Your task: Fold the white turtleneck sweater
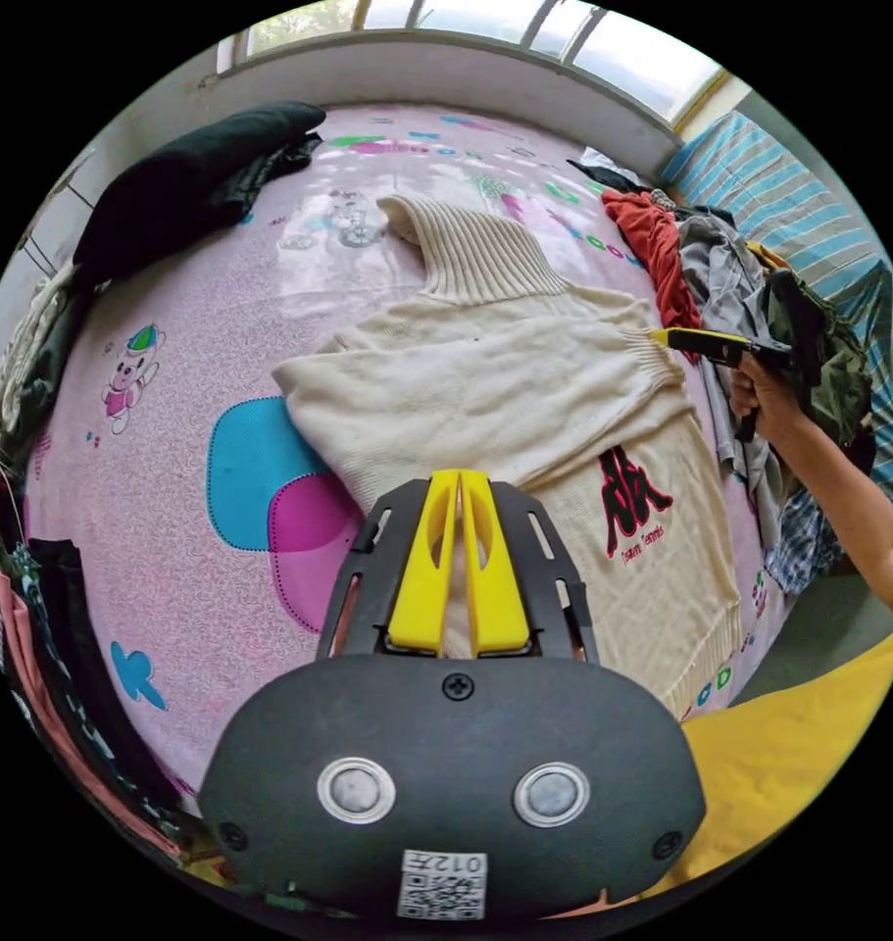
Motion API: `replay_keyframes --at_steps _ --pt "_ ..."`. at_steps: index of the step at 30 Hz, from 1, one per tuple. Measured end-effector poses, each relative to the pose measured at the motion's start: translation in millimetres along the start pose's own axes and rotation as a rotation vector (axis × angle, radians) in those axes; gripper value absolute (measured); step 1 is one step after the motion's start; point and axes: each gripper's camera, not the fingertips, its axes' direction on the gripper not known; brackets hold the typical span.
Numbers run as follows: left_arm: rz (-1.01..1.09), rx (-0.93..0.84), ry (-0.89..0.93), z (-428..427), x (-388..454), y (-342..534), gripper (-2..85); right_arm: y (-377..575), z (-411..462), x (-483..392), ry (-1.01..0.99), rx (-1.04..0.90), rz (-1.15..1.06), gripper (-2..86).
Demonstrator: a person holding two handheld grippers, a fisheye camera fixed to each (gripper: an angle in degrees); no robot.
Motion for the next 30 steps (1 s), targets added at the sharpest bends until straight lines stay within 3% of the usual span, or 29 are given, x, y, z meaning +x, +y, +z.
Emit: replay_keyframes --at_steps 3,7,10,12,14,16,21,27,30 --pt "-0.018 -0.025 -0.124 -5.7 -8.7 5.2 0.6 12.8 -17.8 -4.8 -0.096 0.049 -0.057 0.0" --pt "-0.051 -0.127 -0.042 28.7 -30.7 9.4 0.7 18.8 12.9 -1.9 -0.05 -0.082 -0.085 0.1" --pt "-0.118 -0.05 -0.009 5.4 -44.5 5.7 1.1 6.9 0.1 13.0 -0.1 -0.045 -0.026 0.3" --pt "-0.083 0.153 -0.029 -35.6 -45.1 -10.4 1.8 -5.5 -13.3 17.9 -0.135 0.029 -0.047 0.6" --pt "-0.045 0.229 -0.01 -48.9 -52.8 -41.3 3.0 -26.5 -18.7 25.1 -0.199 0.075 -0.058 0.8" --pt "-0.053 0.241 0.088 -41.6 -71.6 -83.8 5.3 -65.8 -7.6 43.8 -0.339 0.058 -0.004 1.3" --pt "-0.141 0.08 0.375 42.6 -126.3 -197.4 10.5 -109.6 15.7 68.7 -0.512 0.043 0.091 1.6" --pt "-0.196 -0.02 0.572 106.7 -131.9 -234.2 7.3 -102.5 30.6 85.6 -0.479 0.018 0.116 2.7" --pt "-0.151 0.048 0.571 97.8 -121.5 -221.0 4.7 -112.1 39.5 110.7 -0.566 0.018 0.183 4.7"
